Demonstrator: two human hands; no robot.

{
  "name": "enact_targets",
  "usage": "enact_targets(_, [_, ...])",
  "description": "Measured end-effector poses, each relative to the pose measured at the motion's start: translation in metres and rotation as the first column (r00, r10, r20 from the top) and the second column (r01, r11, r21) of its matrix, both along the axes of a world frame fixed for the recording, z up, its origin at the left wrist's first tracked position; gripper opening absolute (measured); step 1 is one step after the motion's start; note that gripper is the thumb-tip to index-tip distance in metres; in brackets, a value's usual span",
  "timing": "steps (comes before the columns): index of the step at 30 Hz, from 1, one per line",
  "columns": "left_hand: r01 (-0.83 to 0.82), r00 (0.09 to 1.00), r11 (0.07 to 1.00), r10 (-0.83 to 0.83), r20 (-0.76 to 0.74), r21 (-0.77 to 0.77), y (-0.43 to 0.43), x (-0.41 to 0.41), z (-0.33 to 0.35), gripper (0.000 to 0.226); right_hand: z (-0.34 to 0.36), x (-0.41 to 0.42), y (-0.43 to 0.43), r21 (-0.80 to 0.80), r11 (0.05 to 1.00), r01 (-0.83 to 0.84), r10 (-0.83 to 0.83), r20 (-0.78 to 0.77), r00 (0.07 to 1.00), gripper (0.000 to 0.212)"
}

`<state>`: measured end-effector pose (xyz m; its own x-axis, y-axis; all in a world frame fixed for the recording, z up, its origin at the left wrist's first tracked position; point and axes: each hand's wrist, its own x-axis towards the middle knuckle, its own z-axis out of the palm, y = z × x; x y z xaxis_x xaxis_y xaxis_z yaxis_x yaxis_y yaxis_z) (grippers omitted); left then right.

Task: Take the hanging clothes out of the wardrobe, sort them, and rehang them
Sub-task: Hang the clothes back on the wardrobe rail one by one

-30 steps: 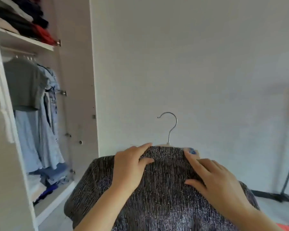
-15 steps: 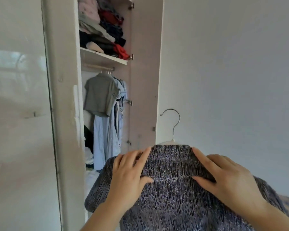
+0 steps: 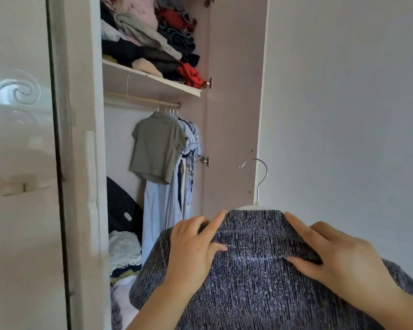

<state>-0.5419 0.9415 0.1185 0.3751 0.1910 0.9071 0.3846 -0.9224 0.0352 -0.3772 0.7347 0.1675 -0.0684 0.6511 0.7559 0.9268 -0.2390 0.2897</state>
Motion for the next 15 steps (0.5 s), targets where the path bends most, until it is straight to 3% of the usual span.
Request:
enact_targets(9, [-0.235,0.972,0.97,0.234,0.026,0.052,0.143,0.089,0.009,0.081,0.014,0.119,0.172,-0.037,0.994,-0.102,0.103,0.029,0.994,0.066])
enact_targets(15, [-0.371,0.929,0.927,0.37,0.018,0.059,0.227,0.12,0.045,0.074,0.042,0.18,0.278,-0.012,0.973,-0.232,0.232,0.048,0.972,0.068])
